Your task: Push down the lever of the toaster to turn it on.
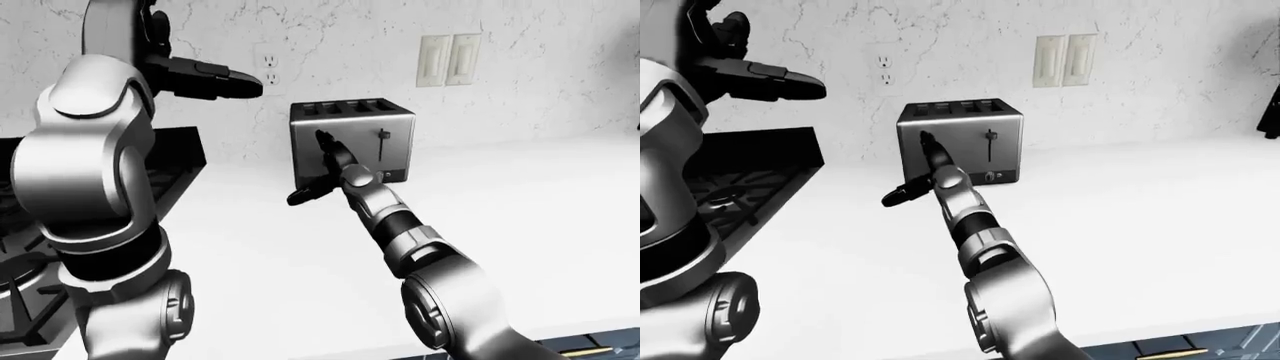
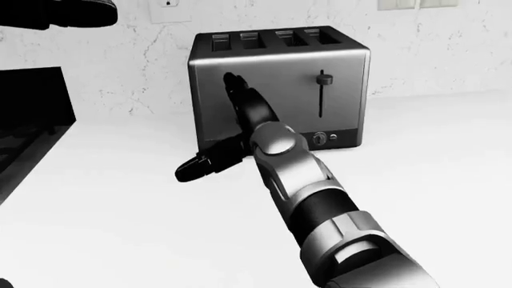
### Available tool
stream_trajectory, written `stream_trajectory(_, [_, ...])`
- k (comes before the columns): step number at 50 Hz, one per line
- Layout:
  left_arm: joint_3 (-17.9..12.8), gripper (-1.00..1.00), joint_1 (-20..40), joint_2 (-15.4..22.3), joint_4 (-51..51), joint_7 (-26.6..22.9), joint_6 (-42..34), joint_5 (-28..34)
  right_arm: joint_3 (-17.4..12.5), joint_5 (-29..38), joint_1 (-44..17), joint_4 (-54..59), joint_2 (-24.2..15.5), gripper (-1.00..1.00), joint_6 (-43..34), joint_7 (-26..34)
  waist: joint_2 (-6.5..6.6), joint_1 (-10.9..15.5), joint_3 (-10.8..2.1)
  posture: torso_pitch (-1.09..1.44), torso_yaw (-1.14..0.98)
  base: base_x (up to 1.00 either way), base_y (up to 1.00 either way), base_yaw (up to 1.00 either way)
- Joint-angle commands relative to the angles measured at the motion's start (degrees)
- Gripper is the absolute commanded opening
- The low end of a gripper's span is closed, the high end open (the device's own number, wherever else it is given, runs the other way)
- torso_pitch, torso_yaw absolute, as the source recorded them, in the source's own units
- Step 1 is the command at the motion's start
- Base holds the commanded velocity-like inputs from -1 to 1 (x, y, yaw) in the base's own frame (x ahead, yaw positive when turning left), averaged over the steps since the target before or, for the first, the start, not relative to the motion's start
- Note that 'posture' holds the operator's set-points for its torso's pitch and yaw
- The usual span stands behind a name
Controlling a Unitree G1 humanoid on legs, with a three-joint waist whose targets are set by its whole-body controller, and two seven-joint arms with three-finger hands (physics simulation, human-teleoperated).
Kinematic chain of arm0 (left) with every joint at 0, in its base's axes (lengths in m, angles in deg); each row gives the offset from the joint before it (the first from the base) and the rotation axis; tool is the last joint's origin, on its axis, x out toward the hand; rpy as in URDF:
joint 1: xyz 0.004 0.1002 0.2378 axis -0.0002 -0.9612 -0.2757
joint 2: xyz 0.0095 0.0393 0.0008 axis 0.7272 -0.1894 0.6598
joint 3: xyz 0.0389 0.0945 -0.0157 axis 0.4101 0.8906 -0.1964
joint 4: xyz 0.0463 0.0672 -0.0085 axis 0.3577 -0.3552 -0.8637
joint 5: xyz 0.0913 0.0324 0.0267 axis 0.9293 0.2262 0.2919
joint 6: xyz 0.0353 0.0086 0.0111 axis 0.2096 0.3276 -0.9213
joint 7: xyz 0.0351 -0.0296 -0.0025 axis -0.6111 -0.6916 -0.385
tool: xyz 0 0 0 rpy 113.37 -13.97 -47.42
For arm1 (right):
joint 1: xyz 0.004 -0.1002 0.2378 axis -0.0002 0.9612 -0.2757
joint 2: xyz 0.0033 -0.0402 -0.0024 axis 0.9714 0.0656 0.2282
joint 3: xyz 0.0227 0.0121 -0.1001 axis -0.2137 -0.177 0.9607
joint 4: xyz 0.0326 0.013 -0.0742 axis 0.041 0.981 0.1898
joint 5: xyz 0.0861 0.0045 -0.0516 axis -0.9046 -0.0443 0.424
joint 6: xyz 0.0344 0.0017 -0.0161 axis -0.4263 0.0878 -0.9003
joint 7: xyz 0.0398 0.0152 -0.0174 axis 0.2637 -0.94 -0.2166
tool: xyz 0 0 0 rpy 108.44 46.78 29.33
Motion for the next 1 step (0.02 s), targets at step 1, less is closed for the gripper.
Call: stream_trajectory(1, [-0.24, 1.00, 1.81, 0.46, 0.48, 0.22, 1.82, 0.29, 0.01, -0.53, -0.61, 1.13, 0.33, 1.00, -3.15, 1.55, 0.27, 0.08, 0.14, -0.45, 0.00, 0.00, 0.00, 0.00])
